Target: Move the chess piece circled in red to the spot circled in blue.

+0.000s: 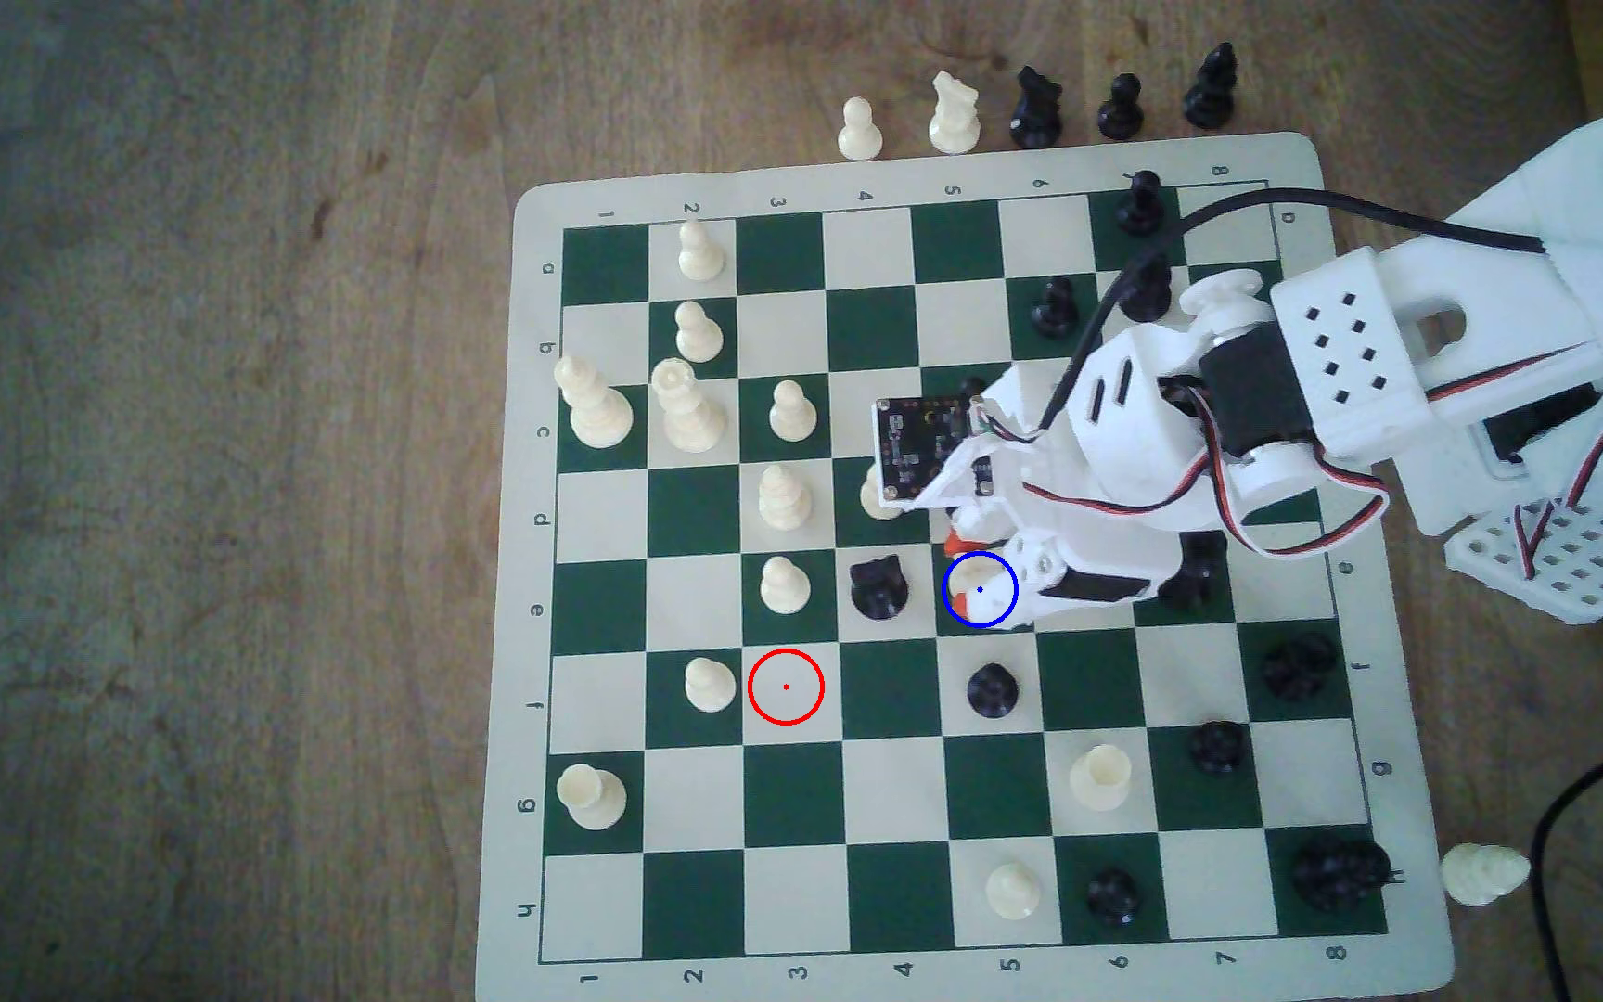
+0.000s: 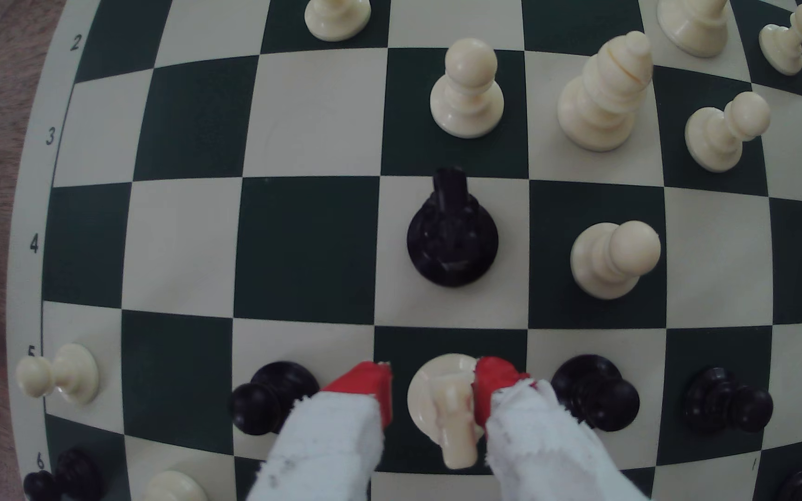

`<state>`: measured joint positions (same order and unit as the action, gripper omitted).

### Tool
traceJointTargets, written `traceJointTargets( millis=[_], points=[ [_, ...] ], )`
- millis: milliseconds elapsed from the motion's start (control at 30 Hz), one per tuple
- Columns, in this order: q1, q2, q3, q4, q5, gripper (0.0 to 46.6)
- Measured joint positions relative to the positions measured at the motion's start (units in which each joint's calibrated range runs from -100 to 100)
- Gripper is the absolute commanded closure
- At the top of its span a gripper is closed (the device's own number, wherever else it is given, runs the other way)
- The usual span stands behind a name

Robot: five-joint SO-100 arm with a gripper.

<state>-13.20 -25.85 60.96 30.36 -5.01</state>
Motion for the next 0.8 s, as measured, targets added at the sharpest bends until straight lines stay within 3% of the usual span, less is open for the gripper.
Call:
traceJointTargets(
  millis=[500, 800],
  points=[
    [-0.7, -15.3, 3.2, 10.2, 0.0, 33.3],
    [-1.8, -32.1, 7.9, 20.4, 0.0, 32.8]
  ],
)
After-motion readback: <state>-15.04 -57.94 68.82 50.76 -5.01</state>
